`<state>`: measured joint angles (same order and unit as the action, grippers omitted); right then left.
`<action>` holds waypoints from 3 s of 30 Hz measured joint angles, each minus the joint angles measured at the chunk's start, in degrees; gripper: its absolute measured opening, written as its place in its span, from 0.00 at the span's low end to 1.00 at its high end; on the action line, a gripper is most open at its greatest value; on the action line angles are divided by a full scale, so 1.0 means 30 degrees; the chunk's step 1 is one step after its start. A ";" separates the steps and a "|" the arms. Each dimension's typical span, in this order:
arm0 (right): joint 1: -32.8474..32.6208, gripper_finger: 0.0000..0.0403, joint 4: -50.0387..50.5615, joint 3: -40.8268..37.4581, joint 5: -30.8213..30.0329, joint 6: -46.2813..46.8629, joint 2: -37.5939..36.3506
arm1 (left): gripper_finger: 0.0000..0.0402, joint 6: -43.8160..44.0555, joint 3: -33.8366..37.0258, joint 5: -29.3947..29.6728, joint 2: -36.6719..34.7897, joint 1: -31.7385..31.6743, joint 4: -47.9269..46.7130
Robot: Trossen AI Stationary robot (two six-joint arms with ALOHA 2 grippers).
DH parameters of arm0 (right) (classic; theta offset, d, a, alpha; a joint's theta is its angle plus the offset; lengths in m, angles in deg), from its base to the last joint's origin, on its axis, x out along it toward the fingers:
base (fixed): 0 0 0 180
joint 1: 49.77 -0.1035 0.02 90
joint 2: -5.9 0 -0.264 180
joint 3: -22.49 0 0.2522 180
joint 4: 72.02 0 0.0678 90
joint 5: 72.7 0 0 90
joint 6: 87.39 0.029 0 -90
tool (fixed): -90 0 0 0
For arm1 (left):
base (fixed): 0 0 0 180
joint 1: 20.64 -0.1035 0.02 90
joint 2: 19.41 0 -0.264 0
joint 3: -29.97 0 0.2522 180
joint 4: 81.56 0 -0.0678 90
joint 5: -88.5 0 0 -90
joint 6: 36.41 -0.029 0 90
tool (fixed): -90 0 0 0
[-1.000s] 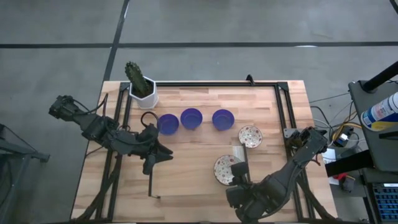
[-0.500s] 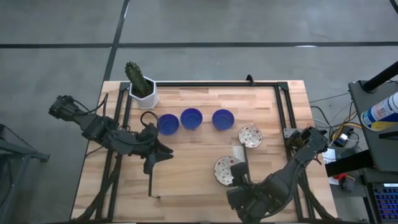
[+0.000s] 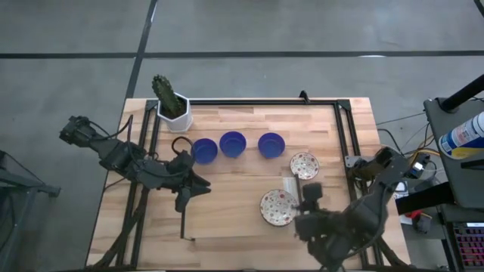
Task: Pick & Place Mini bowls
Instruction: Stack the green bowl on the green bowl on the shelf
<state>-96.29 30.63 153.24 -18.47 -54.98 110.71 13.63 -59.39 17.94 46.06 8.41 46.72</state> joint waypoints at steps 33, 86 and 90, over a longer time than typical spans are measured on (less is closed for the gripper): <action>-0.0487 0.40 -0.2121 -1.7503 0.0177 0.7946 -0.7456 | 0.27 -0.9319 0.9469 -0.0452 -0.6481 0.2936 1.0376; 0.8291 0.17 -1.4595 -2.7706 0.3644 -0.1815 -0.9438 | 0.27 -1.0286 1.2339 0.0160 -0.9624 0.2936 1.2523; 0.8284 0.05 -1.4420 -2.7466 0.3567 -0.1800 -0.9440 | 0.27 -1.0282 1.2339 0.0160 -0.9632 0.2936 1.2683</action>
<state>-71.44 -12.63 70.84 -7.76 -60.38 82.39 -17.22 -22.38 18.42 17.17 17.22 84.77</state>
